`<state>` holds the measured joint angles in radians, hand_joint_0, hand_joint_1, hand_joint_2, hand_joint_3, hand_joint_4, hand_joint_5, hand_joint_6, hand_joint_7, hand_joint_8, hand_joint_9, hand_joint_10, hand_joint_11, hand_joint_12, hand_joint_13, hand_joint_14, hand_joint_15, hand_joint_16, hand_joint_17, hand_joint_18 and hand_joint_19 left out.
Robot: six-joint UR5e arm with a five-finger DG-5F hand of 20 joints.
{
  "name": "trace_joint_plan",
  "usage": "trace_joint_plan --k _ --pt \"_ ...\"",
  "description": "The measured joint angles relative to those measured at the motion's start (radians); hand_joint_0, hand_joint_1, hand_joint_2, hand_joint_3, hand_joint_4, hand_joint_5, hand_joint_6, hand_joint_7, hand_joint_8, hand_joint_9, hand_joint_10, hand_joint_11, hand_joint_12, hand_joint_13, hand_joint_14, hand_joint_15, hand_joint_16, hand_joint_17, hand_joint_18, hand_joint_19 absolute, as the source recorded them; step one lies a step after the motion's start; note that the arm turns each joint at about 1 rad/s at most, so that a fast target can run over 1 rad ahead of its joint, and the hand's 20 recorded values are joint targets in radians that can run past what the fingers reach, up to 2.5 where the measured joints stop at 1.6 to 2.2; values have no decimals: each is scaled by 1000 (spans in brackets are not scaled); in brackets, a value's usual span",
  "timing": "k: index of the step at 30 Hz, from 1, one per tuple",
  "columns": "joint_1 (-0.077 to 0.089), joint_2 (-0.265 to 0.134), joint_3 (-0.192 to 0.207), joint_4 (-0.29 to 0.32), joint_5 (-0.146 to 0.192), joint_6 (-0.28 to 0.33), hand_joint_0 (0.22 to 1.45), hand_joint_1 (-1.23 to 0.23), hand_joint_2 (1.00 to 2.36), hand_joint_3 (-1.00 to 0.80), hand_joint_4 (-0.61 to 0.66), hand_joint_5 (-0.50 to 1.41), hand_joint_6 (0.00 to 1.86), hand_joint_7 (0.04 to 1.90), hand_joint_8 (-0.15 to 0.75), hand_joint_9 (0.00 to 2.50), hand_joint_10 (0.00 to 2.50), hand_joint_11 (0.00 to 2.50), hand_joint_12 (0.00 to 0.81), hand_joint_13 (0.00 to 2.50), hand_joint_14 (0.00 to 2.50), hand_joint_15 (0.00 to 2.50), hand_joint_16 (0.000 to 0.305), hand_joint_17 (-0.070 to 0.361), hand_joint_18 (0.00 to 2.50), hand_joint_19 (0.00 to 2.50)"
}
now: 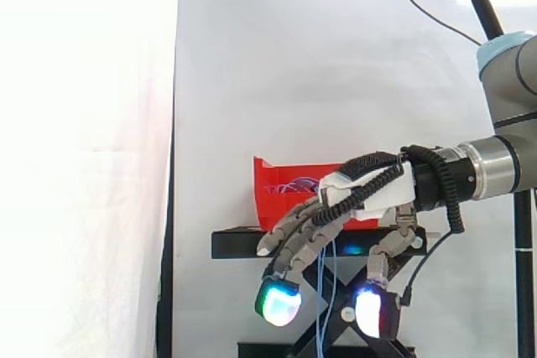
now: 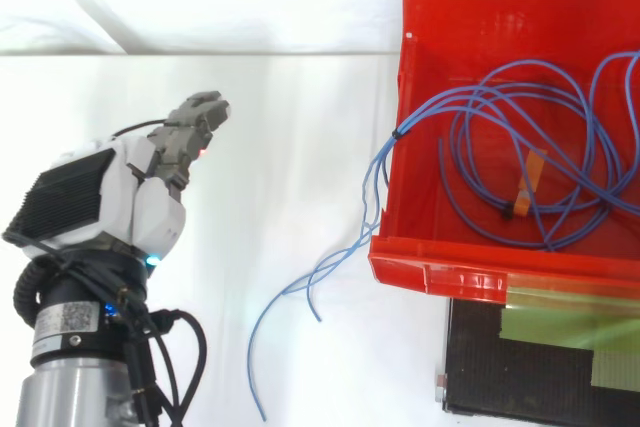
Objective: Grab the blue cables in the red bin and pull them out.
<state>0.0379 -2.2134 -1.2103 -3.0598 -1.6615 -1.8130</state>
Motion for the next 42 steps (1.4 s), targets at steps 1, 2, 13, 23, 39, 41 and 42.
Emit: trace_joint_plan --k 1,2,13,23,39,41,42 --pt "-3 0 0 -3 -3 -11 597 -935 1000 -1000 232 645 11 424 279 495 17 430 383 282 11 296 55 125 199 420" --pt "-6 0 0 -4 -5 -24 596 -936 1000 -1000 232 645 11 424 278 494 18 451 382 281 13 299 55 125 198 427" --pt "-33 0 22 -28 -20 -154 601 -946 1000 -1000 215 619 12 430 278 512 17 520 382 293 11 313 55 124 207 437" --pt "-40 0 47 -62 -36 -268 604 -961 1000 -1000 180 523 9 451 271 463 20 542 381 270 12 320 55 124 198 438" --pt "-66 0 85 -106 -44 -459 624 -968 1000 -1000 161 491 9 452 258 458 18 530 370 291 12 327 54 121 192 441" --pt "-68 0 97 -128 -45 -478 627 -968 1000 -1000 161 500 10 452 258 462 18 532 368 292 12 330 54 120 194 445" --pt "-70 0 106 -143 -45 -492 627 -968 1000 -1000 162 500 9 453 259 464 18 532 368 293 12 328 54 120 194 445"
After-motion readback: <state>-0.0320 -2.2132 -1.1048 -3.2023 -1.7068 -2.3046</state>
